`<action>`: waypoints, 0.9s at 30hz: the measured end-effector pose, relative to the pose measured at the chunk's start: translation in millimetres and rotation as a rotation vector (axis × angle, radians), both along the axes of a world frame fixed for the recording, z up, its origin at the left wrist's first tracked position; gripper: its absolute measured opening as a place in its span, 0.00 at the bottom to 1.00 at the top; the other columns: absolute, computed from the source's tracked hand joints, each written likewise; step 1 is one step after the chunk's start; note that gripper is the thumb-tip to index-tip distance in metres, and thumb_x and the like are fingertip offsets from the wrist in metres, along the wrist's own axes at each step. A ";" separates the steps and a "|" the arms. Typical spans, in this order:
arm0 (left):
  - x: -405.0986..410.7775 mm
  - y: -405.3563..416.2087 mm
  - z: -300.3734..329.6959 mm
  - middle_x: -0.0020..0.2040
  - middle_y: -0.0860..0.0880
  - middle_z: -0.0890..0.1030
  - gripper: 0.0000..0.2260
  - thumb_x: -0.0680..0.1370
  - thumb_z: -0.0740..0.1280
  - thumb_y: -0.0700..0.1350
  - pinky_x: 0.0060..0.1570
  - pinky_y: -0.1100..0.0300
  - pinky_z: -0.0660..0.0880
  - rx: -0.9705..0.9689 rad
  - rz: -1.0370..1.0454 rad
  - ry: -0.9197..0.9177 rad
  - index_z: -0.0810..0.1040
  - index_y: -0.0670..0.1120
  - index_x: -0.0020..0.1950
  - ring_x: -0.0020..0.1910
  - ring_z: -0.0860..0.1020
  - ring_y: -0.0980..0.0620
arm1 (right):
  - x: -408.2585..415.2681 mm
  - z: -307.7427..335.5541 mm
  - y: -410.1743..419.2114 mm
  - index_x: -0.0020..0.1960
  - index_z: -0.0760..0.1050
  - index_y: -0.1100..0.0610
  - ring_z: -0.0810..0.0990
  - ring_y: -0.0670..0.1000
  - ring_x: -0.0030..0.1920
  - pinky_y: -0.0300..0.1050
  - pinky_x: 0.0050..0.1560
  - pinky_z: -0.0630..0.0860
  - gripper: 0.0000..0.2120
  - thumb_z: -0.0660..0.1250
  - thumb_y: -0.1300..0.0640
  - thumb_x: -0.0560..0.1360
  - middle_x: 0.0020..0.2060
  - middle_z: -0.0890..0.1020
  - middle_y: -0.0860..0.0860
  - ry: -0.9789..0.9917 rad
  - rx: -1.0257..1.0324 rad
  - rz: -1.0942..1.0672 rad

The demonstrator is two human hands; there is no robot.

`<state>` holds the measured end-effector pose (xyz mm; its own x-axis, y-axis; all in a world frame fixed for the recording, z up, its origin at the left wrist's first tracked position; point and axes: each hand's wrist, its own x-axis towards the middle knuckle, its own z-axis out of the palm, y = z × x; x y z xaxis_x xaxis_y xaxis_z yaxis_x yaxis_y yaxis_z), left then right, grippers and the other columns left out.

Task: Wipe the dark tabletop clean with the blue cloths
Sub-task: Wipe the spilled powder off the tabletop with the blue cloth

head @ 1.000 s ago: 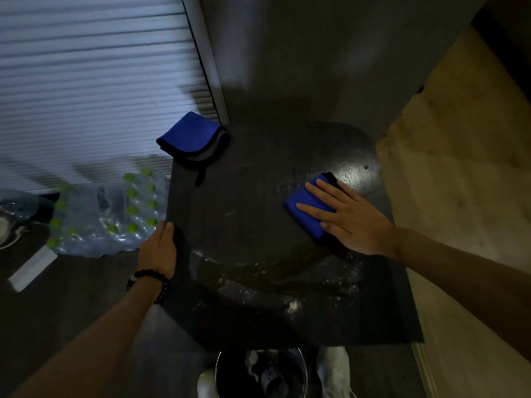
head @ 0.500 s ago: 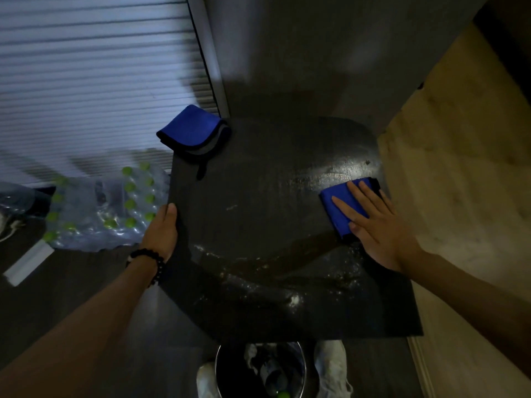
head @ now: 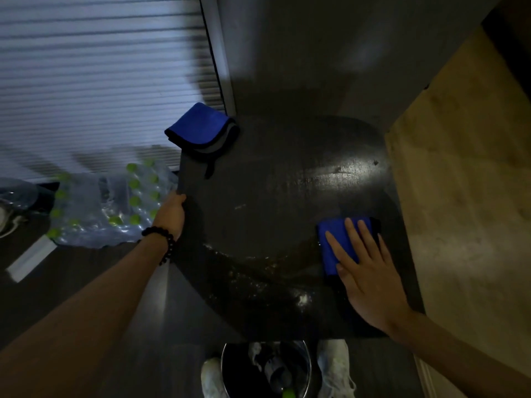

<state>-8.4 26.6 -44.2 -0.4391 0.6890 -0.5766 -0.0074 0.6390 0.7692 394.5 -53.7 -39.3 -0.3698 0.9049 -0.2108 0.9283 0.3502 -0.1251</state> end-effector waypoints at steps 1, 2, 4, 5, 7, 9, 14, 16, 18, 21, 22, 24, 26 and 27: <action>0.8 1.1 0.9 0.55 0.46 0.79 0.11 0.80 0.56 0.47 0.53 0.53 0.75 0.008 0.008 -0.002 0.74 0.50 0.59 0.51 0.78 0.47 | -8.3 1.3 -2.9 0.82 0.44 0.45 0.43 0.57 0.81 0.62 0.77 0.48 0.28 0.45 0.45 0.83 0.82 0.46 0.54 0.005 -0.002 0.009; 1.2 2.2 1.8 0.53 0.48 0.79 0.10 0.80 0.56 0.46 0.50 0.55 0.74 0.009 0.015 0.004 0.74 0.51 0.59 0.49 0.77 0.49 | -16.5 2.3 -5.3 0.82 0.45 0.45 0.43 0.57 0.81 0.61 0.77 0.48 0.28 0.45 0.45 0.83 0.82 0.47 0.54 0.007 -0.002 0.021; -1.4 5.4 4.4 0.57 0.45 0.79 0.11 0.80 0.57 0.45 0.57 0.51 0.74 -0.008 -0.002 0.030 0.75 0.48 0.59 0.54 0.77 0.45 | -34.2 4.1 -8.1 0.82 0.46 0.45 0.44 0.57 0.81 0.61 0.76 0.49 0.29 0.45 0.45 0.83 0.82 0.48 0.55 0.002 -0.003 0.062; -4.7 7.5 4.9 0.61 0.42 0.78 0.12 0.80 0.58 0.44 0.63 0.47 0.72 -0.025 0.001 0.033 0.76 0.44 0.60 0.58 0.76 0.41 | -43.9 4.9 -8.6 0.82 0.46 0.45 0.45 0.57 0.81 0.61 0.76 0.49 0.29 0.46 0.45 0.83 0.82 0.49 0.55 0.000 -0.004 0.090; -10.2 12.3 9.6 0.66 0.35 0.75 0.16 0.79 0.59 0.41 0.67 0.44 0.68 -0.070 0.007 0.034 0.74 0.36 0.63 0.64 0.73 0.37 | -63.3 6.6 -8.1 0.82 0.47 0.45 0.44 0.58 0.81 0.61 0.76 0.50 0.29 0.46 0.45 0.83 0.82 0.49 0.55 -0.001 -0.007 0.153; -14.9 16.8 11.3 0.67 0.32 0.73 0.17 0.80 0.58 0.39 0.67 0.48 0.67 -0.128 -0.041 0.054 0.72 0.32 0.66 0.67 0.71 0.35 | -82.3 6.9 -6.6 0.82 0.45 0.45 0.42 0.58 0.81 0.61 0.76 0.49 0.29 0.48 0.46 0.83 0.82 0.48 0.55 0.018 -0.016 0.208; -7.3 13.8 7.8 0.49 0.41 0.78 0.11 0.82 0.55 0.41 0.52 0.51 0.72 -0.024 -0.093 0.058 0.77 0.41 0.53 0.50 0.76 0.41 | -129.4 7.2 0.0 0.82 0.45 0.45 0.41 0.59 0.81 0.63 0.78 0.49 0.30 0.49 0.45 0.82 0.82 0.46 0.56 0.062 -0.042 0.302; -2.2 9.0 3.0 0.52 0.46 0.75 0.13 0.83 0.52 0.46 0.52 0.56 0.69 0.010 -0.166 0.124 0.74 0.43 0.57 0.51 0.73 0.48 | -145.8 6.6 4.1 0.82 0.44 0.45 0.40 0.59 0.81 0.62 0.79 0.47 0.31 0.47 0.44 0.81 0.82 0.46 0.57 0.062 -0.042 0.357; -1.7 4.5 2.5 0.57 0.48 0.71 0.17 0.83 0.50 0.50 0.54 0.65 0.62 0.032 -0.233 0.229 0.69 0.42 0.66 0.57 0.69 0.52 | -160.8 5.3 8.6 0.82 0.43 0.45 0.39 0.59 0.81 0.61 0.79 0.43 0.31 0.46 0.43 0.81 0.82 0.45 0.57 0.072 -0.037 0.403; -6.9 6.3 7.3 0.61 0.48 0.71 0.20 0.83 0.50 0.52 0.60 0.60 0.65 -0.019 -0.327 0.251 0.66 0.43 0.70 0.62 0.70 0.50 | -179.8 4.4 15.4 0.82 0.44 0.45 0.39 0.58 0.81 0.59 0.78 0.40 0.31 0.45 0.43 0.81 0.82 0.45 0.56 0.100 -0.042 0.460; -9.3 8.6 9.8 0.65 0.45 0.72 0.20 0.83 0.50 0.52 0.65 0.55 0.67 -0.041 -0.345 0.228 0.66 0.43 0.70 0.66 0.71 0.47 | -184.9 4.0 16.9 0.82 0.44 0.45 0.39 0.57 0.81 0.59 0.78 0.41 0.31 0.46 0.43 0.81 0.82 0.45 0.56 0.105 -0.040 0.484; -13.0 13.3 14.4 0.71 0.40 0.70 0.21 0.83 0.50 0.51 0.69 0.46 0.66 -0.076 -0.396 0.203 0.65 0.42 0.72 0.70 0.69 0.41 | -193.3 3.9 20.6 0.82 0.42 0.43 0.36 0.57 0.81 0.59 0.79 0.39 0.31 0.47 0.43 0.81 0.82 0.43 0.55 0.102 -0.047 0.542; -16.4 15.8 17.2 0.75 0.40 0.66 0.22 0.83 0.49 0.51 0.71 0.45 0.63 -0.137 -0.433 0.211 0.61 0.43 0.75 0.73 0.65 0.41 | -202.4 5.8 25.1 0.82 0.41 0.42 0.34 0.56 0.80 0.59 0.79 0.37 0.31 0.49 0.44 0.82 0.82 0.40 0.54 0.104 -0.068 0.613; -16.8 16.4 17.9 0.76 0.40 0.64 0.23 0.83 0.49 0.52 0.72 0.45 0.62 -0.158 -0.450 0.222 0.59 0.44 0.76 0.74 0.63 0.41 | -207.0 7.5 26.9 0.82 0.42 0.42 0.33 0.56 0.80 0.59 0.78 0.37 0.31 0.50 0.44 0.82 0.82 0.40 0.53 0.106 -0.079 0.649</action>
<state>-25.2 43.1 -26.2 -0.2437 0.7495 -0.6155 0.4466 0.6501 0.6148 187.5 -26.7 -31.8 -0.8573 0.4745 -0.1999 0.5130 0.8205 -0.2524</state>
